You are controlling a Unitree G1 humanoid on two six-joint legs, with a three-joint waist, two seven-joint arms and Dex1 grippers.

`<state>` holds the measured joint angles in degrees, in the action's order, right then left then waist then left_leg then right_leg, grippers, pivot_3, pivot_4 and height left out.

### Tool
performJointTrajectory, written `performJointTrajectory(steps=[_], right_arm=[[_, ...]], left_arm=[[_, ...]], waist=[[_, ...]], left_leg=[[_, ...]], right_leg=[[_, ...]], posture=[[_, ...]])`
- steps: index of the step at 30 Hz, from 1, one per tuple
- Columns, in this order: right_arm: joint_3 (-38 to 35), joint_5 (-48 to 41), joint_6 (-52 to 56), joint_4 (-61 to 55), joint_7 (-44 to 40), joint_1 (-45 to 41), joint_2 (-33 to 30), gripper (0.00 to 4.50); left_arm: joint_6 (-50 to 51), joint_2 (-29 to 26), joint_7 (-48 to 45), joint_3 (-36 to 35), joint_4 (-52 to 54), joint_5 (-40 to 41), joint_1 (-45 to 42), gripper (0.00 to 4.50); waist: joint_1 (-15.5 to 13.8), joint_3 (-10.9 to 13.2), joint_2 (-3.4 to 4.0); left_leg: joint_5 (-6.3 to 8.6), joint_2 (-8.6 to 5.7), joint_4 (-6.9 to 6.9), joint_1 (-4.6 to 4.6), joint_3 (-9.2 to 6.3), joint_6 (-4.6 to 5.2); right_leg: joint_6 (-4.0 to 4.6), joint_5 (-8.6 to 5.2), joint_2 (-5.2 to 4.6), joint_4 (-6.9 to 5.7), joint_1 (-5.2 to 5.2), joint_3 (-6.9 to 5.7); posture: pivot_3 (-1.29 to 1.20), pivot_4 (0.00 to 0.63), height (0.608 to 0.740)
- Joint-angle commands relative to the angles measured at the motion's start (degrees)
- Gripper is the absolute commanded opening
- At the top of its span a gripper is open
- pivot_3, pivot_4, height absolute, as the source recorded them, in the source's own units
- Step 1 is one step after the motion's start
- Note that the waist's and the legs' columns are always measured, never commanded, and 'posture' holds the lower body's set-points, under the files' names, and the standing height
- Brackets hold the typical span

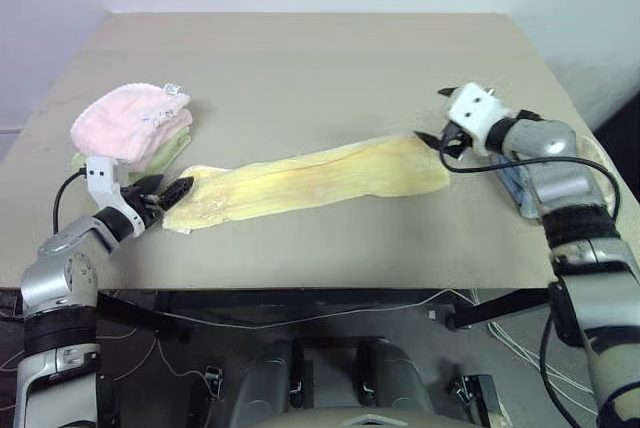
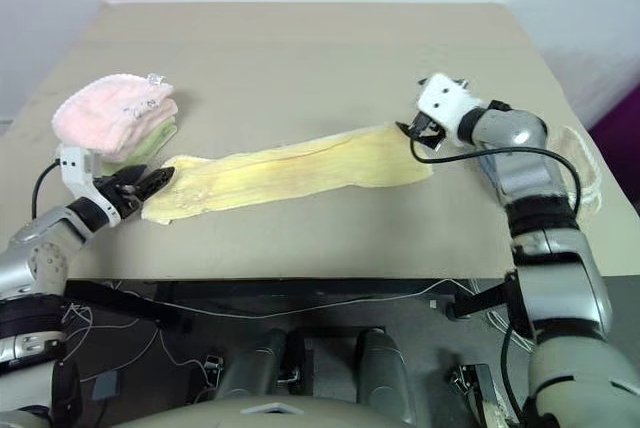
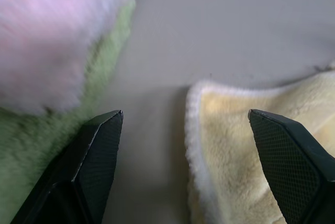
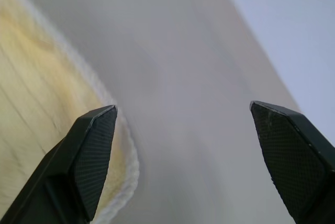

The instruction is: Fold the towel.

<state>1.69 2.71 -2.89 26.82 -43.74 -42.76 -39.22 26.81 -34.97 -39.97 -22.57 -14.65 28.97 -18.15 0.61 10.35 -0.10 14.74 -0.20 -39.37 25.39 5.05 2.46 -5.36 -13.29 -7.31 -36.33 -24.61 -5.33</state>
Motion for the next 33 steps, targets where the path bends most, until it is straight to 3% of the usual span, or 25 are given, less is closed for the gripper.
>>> performJointTrajectory(steps=[1,7,15,23,27,33], right_arm=[[-6.71,-9.07,14.5,-17.51,-0.42,7.17,-0.53,4.32],[-18.04,-26.57,46.3,-38.79,8.29,19.56,6.11,4.42],[-35.97,-42.13,75.04,-45.25,28.9,21.28,24.2,4.42],[-48.9,-46.26,81.17,-40.17,42.91,15.62,34.82,4.42],[-51.01,-47.45,79.14,-34.94,45.83,12.73,35.96,4.42],[-48.53,-47.95,75.38,-28.7,46.9,9.75,36.23,4.42]], left_arm=[[-2.06,-1.98,-1.89,-2.04,5.66,1.31,1.35,4.04],[-3.79,-3.65,-8.09,0.09,11.27,1.18,5.22,4.04],[-8.16,-5.13,-15.48,8.35,14.91,-3.01,6.73,4.04],[-16.35,-5.54,-19.38,13.69,12.64,-8.07,6.7,4.04],[-17.81,-5.38,-19.97,14.29,11.29,-8.52,6.44,4.04],[-18.34,-4.96,-19.95,14.8,11.45,-8.46,6.83,4.04]], waist=[[0.15,0.0,0.0],[0.18,-0.03,0.02],[0.05,-0.04,0.06],[0.28,-0.07,0.15],[0.4,-0.1,0.14],[0.67,-0.12,0.12]], left_leg=[[0.01,0.0,0.0,-0.02,0.0,-0.01],[0.09,0.02,0.1,-0.05,-0.06,-0.16],[0.12,-0.02,0.18,-0.01,-0.05,-0.19],[0.21,-0.02,0.28,0.06,0.06,-0.03],[0.23,-0.02,0.29,0.03,0.08,0.06],[0.17,0.02,0.27,-0.01,0.1,0.25]], right_leg=[[0.0,0.0,-0.01,0.01,0.02,0.0],[0.02,0.0,-0.06,0.01,-0.02,0.07],[0.12,0.04,-0.12,0.04,-0.13,0.12],[0.14,0.06,-0.06,0.02,-0.35,0.21],[0.14,0.06,-0.03,0.01,-0.32,0.19],[0.13,0.06,0.08,0.0,-0.25,0.19]], posture=[[0.0,0.15,0.701],[0.0,0.15,0.701],[0.0,0.15,0.701],[0.0,0.15,0.701],[0.0,0.15,0.701],[0.0,0.15,0.701]])
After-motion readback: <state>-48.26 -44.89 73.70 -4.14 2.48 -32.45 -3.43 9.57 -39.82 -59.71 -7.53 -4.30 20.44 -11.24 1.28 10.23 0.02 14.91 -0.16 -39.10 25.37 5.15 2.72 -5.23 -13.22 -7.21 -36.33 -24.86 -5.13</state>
